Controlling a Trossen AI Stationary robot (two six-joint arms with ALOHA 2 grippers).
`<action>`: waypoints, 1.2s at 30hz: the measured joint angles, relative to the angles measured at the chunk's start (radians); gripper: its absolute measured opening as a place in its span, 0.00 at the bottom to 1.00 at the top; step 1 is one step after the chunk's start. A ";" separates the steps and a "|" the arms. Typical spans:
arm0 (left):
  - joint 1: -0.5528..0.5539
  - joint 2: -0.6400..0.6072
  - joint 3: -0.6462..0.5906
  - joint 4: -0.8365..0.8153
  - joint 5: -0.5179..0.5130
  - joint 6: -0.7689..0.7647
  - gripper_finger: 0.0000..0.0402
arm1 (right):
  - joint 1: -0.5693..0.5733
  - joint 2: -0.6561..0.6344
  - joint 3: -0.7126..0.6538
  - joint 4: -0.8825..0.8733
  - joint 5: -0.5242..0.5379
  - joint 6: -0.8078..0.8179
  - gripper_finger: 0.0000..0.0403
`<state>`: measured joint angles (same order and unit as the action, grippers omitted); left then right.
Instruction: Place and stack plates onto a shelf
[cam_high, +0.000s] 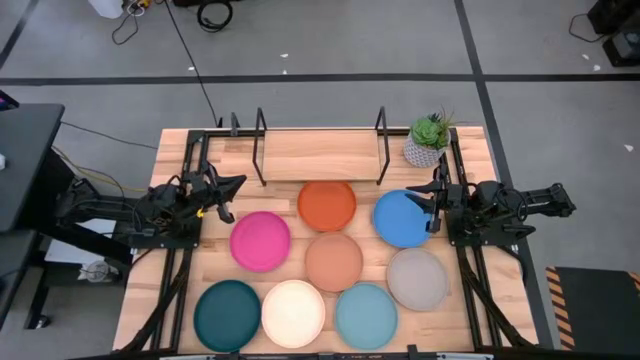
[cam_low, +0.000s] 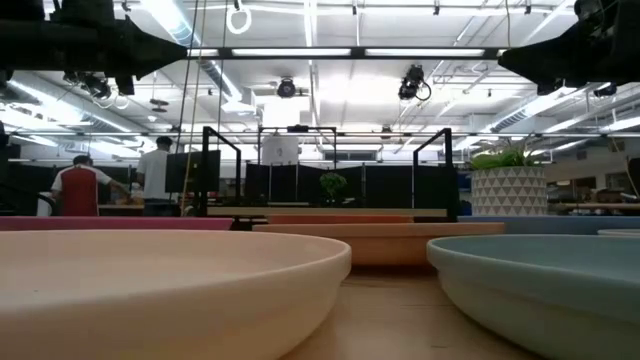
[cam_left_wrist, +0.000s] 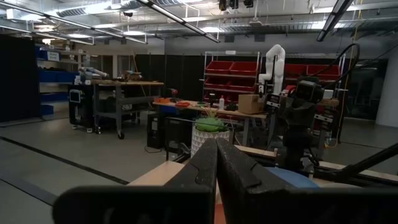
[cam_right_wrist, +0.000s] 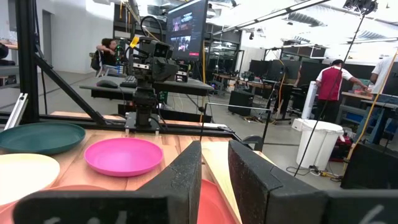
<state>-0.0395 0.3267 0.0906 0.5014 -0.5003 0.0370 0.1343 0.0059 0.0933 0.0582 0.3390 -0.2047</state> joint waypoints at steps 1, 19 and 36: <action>0.000 0.000 0.000 0.000 0.000 0.000 0.03 | 0.000 0.000 0.000 0.000 0.000 0.000 0.21; 0.000 0.000 0.000 0.004 0.000 -0.015 0.03 | 0.000 0.000 0.000 0.224 0.000 0.067 0.21; 0.016 0.005 0.000 0.078 0.017 0.024 0.03 | 0.000 0.187 0.000 0.207 0.011 0.178 0.21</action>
<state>-0.0235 0.3317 0.0910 0.5797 -0.4829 0.0613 0.1341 0.1929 0.0937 0.2654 0.3496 -0.0265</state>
